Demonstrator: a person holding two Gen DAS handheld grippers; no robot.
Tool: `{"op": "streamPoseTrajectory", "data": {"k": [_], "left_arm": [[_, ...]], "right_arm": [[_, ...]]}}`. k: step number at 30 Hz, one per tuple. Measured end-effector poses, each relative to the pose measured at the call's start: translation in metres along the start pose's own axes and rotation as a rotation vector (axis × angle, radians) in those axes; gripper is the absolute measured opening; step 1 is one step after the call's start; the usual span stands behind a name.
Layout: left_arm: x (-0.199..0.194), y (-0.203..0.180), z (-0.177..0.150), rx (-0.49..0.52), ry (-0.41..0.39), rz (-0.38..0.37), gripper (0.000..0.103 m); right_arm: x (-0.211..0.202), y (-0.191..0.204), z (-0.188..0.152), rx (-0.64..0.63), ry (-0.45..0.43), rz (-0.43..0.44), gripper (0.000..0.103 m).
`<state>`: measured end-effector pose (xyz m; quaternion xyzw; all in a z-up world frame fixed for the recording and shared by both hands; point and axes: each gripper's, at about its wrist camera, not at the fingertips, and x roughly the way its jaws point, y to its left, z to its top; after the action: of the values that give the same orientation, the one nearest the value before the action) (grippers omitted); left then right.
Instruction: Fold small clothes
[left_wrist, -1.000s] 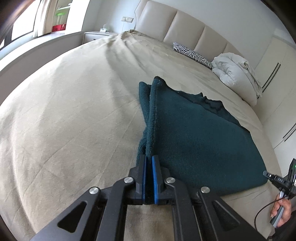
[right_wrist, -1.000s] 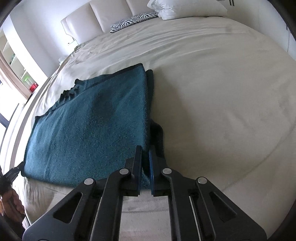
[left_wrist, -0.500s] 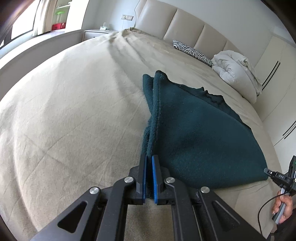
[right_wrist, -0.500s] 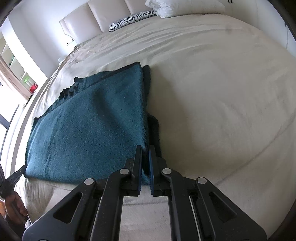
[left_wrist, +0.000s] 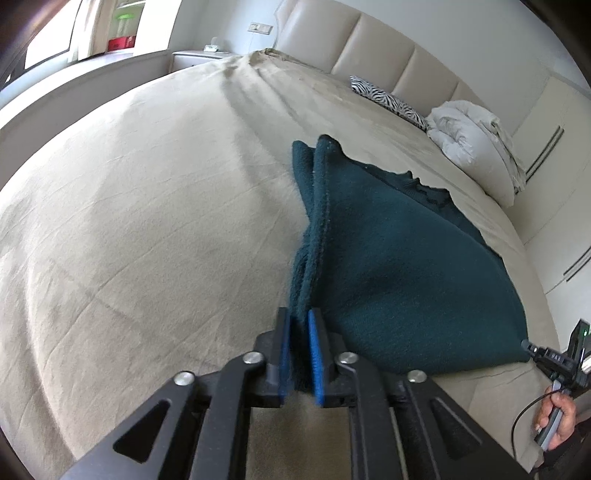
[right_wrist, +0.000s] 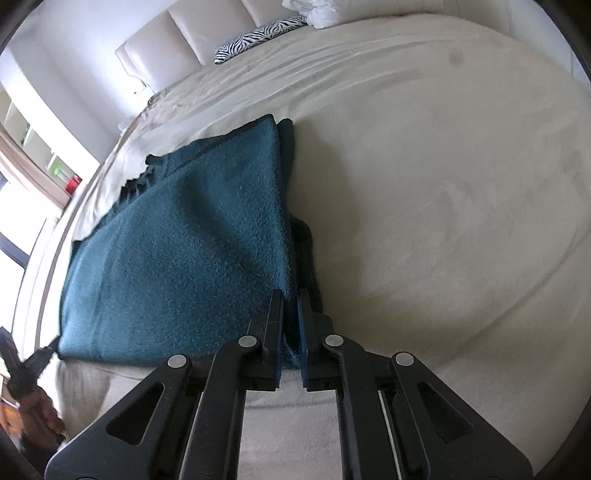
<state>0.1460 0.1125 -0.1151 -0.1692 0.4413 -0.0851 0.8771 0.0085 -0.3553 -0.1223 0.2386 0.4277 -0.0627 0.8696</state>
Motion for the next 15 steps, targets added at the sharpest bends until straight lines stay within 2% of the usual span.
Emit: {"op": "streamPoseTrajectory", "data": {"k": [2,4,6,7,8,9,10,11,13,15], "left_arm": [[-0.009,0.0,0.002,-0.017,-0.013,0.019,0.021],[-0.024,-0.004,0.006,-0.018,-0.06,0.048,0.021],[-0.037,-0.018,0.013,0.026,-0.105,0.066,0.021],[-0.039,-0.029,0.018,0.062,-0.115,0.069,0.021],[-0.037,-0.042,0.025,0.103,-0.117,0.072,0.022],[-0.032,-0.055,0.031,0.138,-0.114,0.074,0.027],[-0.026,-0.064,0.036,0.156,-0.11,0.071,0.03],[-0.017,-0.075,0.043,0.177,-0.107,0.067,0.034],[0.004,-0.094,0.055,0.217,-0.098,0.076,0.034],[0.027,-0.11,0.066,0.244,-0.071,0.086,0.034]], "right_arm": [[-0.007,-0.002,0.0,0.027,-0.001,0.002,0.01],[-0.02,-0.002,0.001,0.038,-0.032,-0.021,0.016],[-0.034,0.003,0.005,0.03,-0.078,-0.035,0.019],[-0.039,0.007,0.009,0.03,-0.093,-0.013,0.026],[-0.041,0.011,0.014,0.036,-0.101,0.012,0.033],[-0.042,0.014,0.019,0.044,-0.108,0.04,0.053],[-0.041,0.021,0.025,0.057,-0.12,0.081,0.062],[-0.04,0.028,0.031,0.068,-0.133,0.125,0.062],[-0.023,0.046,0.046,0.093,-0.112,0.272,0.062],[-0.002,0.059,0.057,0.137,-0.068,0.339,0.062]]}}
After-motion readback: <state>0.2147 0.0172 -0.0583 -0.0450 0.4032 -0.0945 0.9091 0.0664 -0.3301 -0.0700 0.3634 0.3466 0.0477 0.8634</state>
